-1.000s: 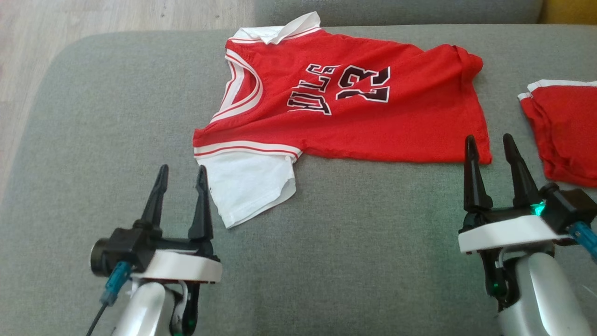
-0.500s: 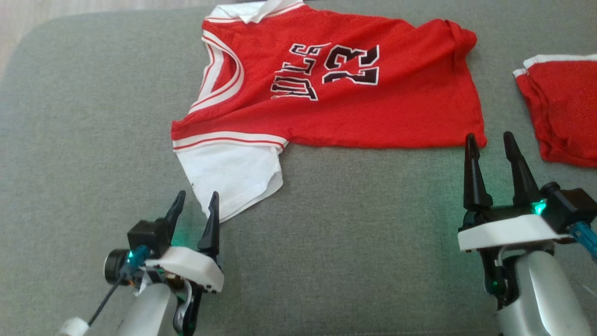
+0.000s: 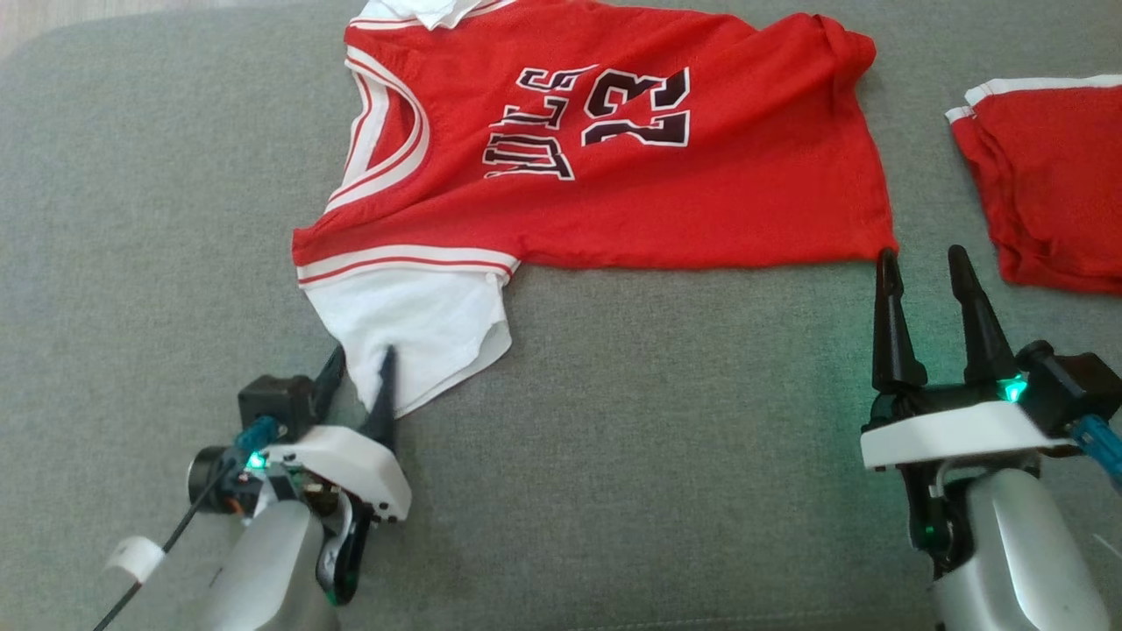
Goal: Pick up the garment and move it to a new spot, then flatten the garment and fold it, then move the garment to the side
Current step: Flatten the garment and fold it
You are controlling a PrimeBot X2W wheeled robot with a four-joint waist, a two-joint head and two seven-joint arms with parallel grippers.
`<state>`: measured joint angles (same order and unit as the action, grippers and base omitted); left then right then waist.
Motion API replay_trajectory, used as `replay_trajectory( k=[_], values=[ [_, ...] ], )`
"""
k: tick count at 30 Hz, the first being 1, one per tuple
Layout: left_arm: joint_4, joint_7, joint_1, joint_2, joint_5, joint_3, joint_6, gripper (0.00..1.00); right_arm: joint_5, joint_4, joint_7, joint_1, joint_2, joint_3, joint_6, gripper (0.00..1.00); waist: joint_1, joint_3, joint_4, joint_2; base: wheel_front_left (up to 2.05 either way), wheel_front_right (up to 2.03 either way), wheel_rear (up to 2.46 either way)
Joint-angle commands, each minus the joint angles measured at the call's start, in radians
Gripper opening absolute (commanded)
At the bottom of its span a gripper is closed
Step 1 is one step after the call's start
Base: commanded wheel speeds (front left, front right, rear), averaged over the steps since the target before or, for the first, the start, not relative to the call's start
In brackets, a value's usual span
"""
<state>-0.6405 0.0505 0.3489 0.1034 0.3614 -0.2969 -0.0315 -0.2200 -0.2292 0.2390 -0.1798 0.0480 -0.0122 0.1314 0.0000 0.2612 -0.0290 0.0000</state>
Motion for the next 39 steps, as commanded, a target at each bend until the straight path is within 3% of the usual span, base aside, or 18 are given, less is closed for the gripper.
replay_trajectory(
  k=[1, 9, 17, 23, 31, 38, 39],
  values=[
    [-0.022, -0.035, -0.010, 0.018, 0.007, 0.004, -0.011, 0.00, -0.007, 0.024, 0.012, -0.038, 0.002, -0.023, -0.001, 1.00, 0.0000, -0.004, -0.002, 0.0000, 0.00, 0.00, 0.00],
    [0.056, 0.092, 0.001, 0.023, 0.006, 0.020, -0.005, 0.00, -0.003, -0.006, 0.011, -0.039, 0.002, -0.014, -0.001, 1.00, 0.0000, -0.028, 0.002, 0.0000, 0.00, 0.00, 0.00],
    [0.214, 0.199, -0.002, 0.019, -0.005, 0.056, 0.030, 0.00, 0.040, -0.092, -0.069, -0.077, 0.002, 0.076, -0.001, 1.00, 0.0000, -0.042, 0.025, 0.0000, 0.00, 0.00, 0.00],
    [0.310, 0.209, -0.008, 0.007, -0.020, 0.049, 0.022, 0.00, 0.093, -0.249, -0.142, -0.192, 0.002, 0.142, -0.001, 1.00, 0.0000, -0.022, 0.055, 0.0000, 0.00, 0.00, 0.00],
    [0.379, 0.211, -0.008, -0.007, -0.042, 0.022, 0.016, 0.00, 0.217, -0.492, -0.155, -0.336, 0.002, 0.237, -0.001, 1.00, 0.0000, 0.019, 0.093, 0.0000, 0.00, 0.00, 0.00],
    [0.403, 0.211, -0.006, -0.008, -0.048, 0.012, 0.013, 0.00, 0.291, -0.652, -0.145, -0.392, 0.002, 0.235, -0.001, 1.00, 0.0000, 0.024, 0.103, 0.0000, 0.00, 0.00, 0.00],
    [0.405, 0.211, -0.006, -0.007, -0.047, 0.014, 0.014, 0.00, 0.294, -0.672, -0.147, -0.395, 0.002, 0.229, -0.001, 0.87, 0.0000, 0.021, 0.102, 0.0000, 0.00, 0.00, 0.00]
  ],
)
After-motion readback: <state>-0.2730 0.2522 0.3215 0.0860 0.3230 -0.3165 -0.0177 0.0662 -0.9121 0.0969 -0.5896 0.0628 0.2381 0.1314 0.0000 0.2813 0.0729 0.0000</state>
